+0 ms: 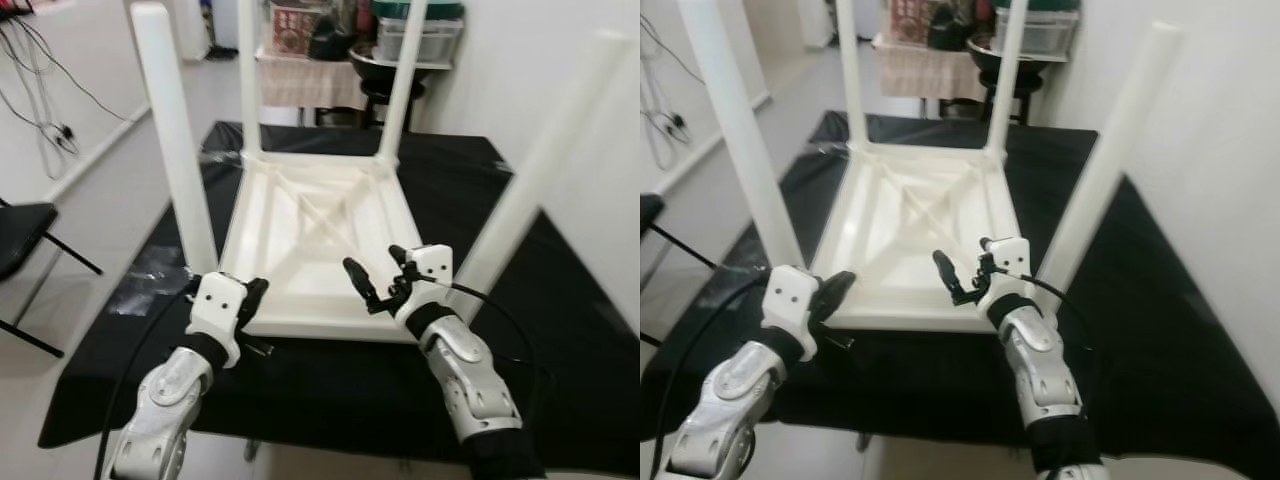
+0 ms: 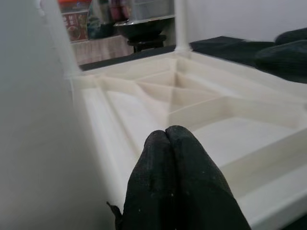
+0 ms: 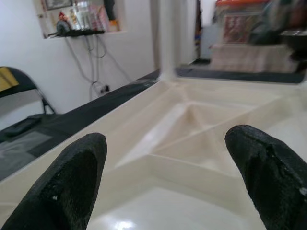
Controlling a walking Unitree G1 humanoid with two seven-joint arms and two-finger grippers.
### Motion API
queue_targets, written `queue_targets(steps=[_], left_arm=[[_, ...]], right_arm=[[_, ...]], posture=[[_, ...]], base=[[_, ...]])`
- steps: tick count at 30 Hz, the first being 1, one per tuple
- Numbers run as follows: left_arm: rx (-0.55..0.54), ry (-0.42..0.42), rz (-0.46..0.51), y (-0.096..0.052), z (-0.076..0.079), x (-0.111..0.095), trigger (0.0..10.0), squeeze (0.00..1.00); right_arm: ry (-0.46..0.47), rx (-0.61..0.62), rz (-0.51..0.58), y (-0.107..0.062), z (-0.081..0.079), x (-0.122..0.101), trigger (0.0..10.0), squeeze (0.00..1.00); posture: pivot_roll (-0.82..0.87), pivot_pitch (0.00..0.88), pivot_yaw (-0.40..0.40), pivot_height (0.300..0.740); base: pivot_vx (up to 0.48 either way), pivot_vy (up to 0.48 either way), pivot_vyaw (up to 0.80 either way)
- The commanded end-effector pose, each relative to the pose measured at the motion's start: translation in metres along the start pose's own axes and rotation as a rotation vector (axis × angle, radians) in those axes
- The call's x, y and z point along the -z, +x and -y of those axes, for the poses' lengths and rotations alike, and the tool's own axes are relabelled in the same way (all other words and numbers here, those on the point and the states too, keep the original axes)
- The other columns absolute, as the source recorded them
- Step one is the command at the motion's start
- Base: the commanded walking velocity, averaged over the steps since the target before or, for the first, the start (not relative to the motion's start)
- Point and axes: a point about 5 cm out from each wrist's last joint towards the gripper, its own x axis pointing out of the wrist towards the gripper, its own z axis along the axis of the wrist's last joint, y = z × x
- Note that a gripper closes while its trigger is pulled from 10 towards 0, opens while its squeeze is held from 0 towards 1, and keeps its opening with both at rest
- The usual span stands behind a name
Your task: Building children table
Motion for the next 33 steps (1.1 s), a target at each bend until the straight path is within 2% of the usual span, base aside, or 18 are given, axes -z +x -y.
queue_targets(steps=[1,3,8,9,10,11,13,18,22,25,27,28,29,30,31,33], left_arm=[[0.027,-0.015,-0.015,-0.001,0.002,0.003,10.0,0.0],[0.065,-0.024,-0.015,-0.002,0.006,0.001,10.0,0.0],[0.054,-0.016,-0.023,-0.003,0.005,0.002,10.0,0.0],[0.037,-0.011,-0.028,-0.003,0.003,0.004,10.0,0.47],[0.03,-0.021,-0.03,-0.005,0.003,0.005,10.0,0.47],[0.03,-0.039,-0.035,-0.006,0.003,0.006,10.0,1.0],[0.091,-0.069,-0.044,-0.011,0.01,0.006,10.0,1.0],[0.211,-0.069,-0.041,-0.02,0.024,-0.002,10.0,1.0],[0.251,-0.071,-0.044,-0.026,0.029,-0.006,10.0,1.0],[0.228,-0.076,-0.055,-0.031,0.029,-0.008,10.0,1.0],[0.162,-0.09,-0.065,-0.037,0.025,-0.01,10.0,1.0],[0.162,-0.09,-0.065,-0.037,0.025,-0.01,10.0,1.0],[0.109,-0.107,-0.077,-0.042,0.023,-0.011,10.0,1.0],[0.109,-0.107,-0.077,-0.042,0.023,-0.011,10.0,1.0],[0.012,-0.159,-0.117,-0.056,0.024,-0.012,10.0,1.0],[-0.029,-0.181,-0.143,-0.066,0.027,-0.012,10.0,1.0]], right_arm=[[0.005,-0.01,-0.006,0.0,-0.002,0.001,10.0,0.0],[0.009,-0.014,-0.005,0.0,-0.002,0.002,10.0,0.0],[0.01,-0.02,-0.005,0.0,-0.003,0.002,10.0,0.0],[0.009,-0.022,-0.006,-0.001,-0.003,0.002,10.0,0.0],[0.009,-0.023,-0.006,-0.001,-0.003,0.002,10.0,0.0],[0.008,-0.023,-0.006,-0.001,-0.003,0.002,10.0,0.0],[0.004,-0.023,-0.005,-0.002,-0.003,0.002,10.0,0.0],[-0.006,-0.022,-0.006,-0.003,0.0,0.002,10.0,0.0],[-0.012,-0.022,-0.005,-0.004,0.002,0.002,10.0,0.0],[-0.019,-0.021,-0.004,-0.004,0.005,0.001,10.0,0.0],[-0.028,-0.023,-0.005,-0.006,0.009,-0.001,10.0,0.0],[-0.028,-0.023,-0.005,-0.006,0.009,-0.001,10.0,0.0],[-0.033,-0.023,-0.006,-0.007,0.011,-0.001,10.0,0.0],[-0.033,-0.023,-0.006,-0.007,0.011,-0.001,10.0,0.0],[-0.051,-0.018,-0.01,-0.009,0.018,-0.003,10.0,0.0],[-0.06,-0.01,-0.013,-0.01,0.022,-0.004,10.0,0.0]], posture=[[0.14,0.11,-0.072,0.74],[0.14,0.109,-0.073,0.74],[0.14,0.108,-0.072,0.74],[0.14,0.108,-0.072,0.74],[0.14,0.107,-0.071,0.74],[0.14,0.106,-0.07,0.74],[0.14,0.105,-0.07,0.74],[0.15,0.105,-0.074,0.74],[0.15,0.105,-0.073,0.74],[0.15,0.105,-0.07,0.74],[0.15,0.105,-0.07,0.74],[0.15,0.105,-0.07,0.74],[0.15,0.111,-0.066,0.74],[0.15,0.111,-0.066,0.74],[0.15,0.113,-0.063,0.74],[0.16,0.12,-0.062,0.74]], base=[[0.0,0.0,0.0],[0.0,0.0,0.0],[0.0,0.0,0.0],[0.0,0.0,0.0],[0.0,0.0,0.0],[0.0,0.0,0.0],[0.0,0.0,0.0],[0.0,0.0,0.0],[0.0,0.0,0.0],[0.0,0.0,0.0],[0.0,0.0,0.0],[0.0,0.0,0.0],[0.0,0.0,0.0],[0.0,0.0,0.0],[0.0,0.0,0.0],[0.0,0.0,0.0]])
